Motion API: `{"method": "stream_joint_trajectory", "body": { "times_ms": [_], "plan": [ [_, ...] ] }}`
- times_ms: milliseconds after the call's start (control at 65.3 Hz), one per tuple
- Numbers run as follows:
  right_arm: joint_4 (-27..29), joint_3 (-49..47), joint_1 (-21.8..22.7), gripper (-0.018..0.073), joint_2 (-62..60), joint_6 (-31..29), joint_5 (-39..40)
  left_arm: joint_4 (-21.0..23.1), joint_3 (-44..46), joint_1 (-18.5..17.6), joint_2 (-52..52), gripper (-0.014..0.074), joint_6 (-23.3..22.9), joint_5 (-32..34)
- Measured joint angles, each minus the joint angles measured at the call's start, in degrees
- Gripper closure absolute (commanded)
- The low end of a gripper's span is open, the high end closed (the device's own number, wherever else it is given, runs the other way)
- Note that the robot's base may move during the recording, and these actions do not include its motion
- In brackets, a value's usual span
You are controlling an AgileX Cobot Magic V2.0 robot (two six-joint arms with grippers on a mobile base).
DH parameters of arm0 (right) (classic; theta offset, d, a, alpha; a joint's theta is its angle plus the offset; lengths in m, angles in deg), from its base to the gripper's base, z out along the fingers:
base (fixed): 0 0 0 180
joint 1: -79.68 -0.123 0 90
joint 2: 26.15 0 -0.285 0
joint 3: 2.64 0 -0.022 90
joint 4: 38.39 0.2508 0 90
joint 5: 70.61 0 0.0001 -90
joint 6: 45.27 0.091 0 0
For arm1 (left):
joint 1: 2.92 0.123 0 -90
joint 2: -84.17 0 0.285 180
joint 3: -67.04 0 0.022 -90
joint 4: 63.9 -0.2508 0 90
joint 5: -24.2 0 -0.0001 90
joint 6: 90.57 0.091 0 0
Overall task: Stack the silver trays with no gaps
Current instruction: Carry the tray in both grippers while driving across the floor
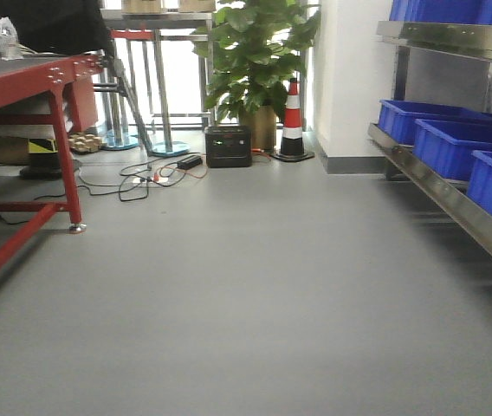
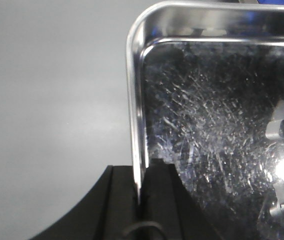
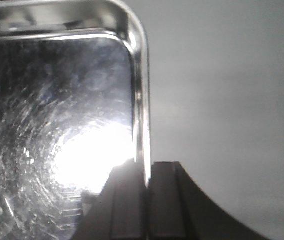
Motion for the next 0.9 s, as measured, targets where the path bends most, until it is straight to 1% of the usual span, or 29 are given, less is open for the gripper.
{"method": "stream_joint_trajectory", "body": {
  "times_ms": [903],
  "plan": [
    [0.0, 0.0, 0.0, 0.0637, 0.0, 0.0, 0.0, 0.0, 0.0, 0.0, 0.0, 0.0613, 0.0, 0.1]
  ]
}}
